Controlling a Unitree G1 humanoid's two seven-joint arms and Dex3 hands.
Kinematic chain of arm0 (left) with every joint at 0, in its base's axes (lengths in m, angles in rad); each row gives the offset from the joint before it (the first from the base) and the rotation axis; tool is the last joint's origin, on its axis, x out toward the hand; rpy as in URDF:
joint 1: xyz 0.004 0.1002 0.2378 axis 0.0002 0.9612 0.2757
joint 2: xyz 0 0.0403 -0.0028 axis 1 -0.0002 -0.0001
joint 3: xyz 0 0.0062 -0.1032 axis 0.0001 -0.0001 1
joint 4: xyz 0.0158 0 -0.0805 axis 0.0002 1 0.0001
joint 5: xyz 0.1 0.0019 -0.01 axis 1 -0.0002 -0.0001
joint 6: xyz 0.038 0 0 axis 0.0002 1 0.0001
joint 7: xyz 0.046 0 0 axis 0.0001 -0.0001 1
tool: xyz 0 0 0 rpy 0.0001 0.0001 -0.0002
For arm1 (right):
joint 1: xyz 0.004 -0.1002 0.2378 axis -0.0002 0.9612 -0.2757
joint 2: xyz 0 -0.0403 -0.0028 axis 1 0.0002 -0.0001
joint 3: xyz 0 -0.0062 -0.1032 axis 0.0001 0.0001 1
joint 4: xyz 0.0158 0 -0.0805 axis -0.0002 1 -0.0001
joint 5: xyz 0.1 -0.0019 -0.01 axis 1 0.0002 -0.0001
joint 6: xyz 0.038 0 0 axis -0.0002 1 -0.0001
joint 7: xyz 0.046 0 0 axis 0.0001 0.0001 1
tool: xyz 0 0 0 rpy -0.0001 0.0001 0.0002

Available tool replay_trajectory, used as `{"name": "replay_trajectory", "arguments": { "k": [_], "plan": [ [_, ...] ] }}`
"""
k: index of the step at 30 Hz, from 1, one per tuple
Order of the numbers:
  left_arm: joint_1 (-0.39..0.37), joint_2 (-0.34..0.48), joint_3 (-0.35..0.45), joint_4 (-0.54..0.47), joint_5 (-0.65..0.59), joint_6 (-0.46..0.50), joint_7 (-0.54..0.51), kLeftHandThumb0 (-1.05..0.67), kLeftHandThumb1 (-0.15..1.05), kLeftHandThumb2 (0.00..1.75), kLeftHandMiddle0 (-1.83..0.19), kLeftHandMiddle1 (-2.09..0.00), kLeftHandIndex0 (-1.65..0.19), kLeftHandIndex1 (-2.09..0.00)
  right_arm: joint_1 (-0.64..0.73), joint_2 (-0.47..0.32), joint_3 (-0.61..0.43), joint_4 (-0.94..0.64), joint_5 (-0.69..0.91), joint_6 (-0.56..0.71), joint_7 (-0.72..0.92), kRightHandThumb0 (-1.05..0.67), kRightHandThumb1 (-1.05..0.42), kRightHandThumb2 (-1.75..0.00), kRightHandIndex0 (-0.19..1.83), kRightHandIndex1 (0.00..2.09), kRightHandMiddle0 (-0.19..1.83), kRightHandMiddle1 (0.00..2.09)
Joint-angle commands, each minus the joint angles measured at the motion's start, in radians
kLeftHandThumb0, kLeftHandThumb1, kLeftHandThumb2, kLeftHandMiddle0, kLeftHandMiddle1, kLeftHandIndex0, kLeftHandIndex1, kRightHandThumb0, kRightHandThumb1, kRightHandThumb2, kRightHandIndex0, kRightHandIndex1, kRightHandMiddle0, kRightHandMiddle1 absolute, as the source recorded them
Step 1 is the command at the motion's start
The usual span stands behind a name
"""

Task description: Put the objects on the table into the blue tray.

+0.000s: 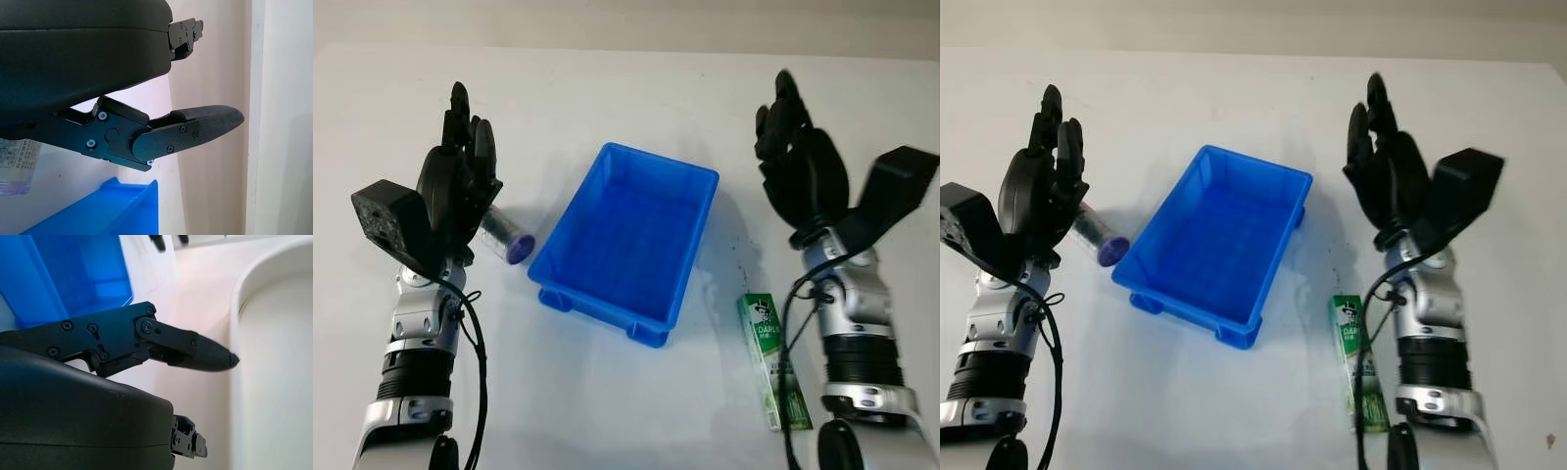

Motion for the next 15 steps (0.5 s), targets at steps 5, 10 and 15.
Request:
{"name": "replay_trajectory", "arguments": {
  "k": [5,10,15],
  "plan": [
    [-0.022,0.005,0.005,0.012,-0.012,-0.003,-0.016,-0.76,1.05,0.64,0.19,0.00,0.19,0.00,0.092,-0.149,-0.030,-0.167,-0.036,-0.041,0.092,-0.63,-1.05,-0.33,0.22,0.21,0.06,0.44],
    [-0.021,0.013,0.005,0.011,-0.005,-0.003,-0.015,-0.76,1.05,0.64,0.19,0.00,0.19,0.00,0.162,-0.333,-0.022,-0.264,-0.186,-0.108,0.179,-0.49,-0.95,-0.07,0.34,0.26,0.11,0.64],
    [-0.015,0.024,0.019,0.010,-0.017,0.004,-0.023,-0.75,1.05,0.63,0.19,0.00,0.19,0.00,0.208,-0.512,-0.011,-0.341,-0.411,-0.285,0.238,-0.35,-0.77,-0.04,0.55,0.14,0.54,0.15]
  ]
}}
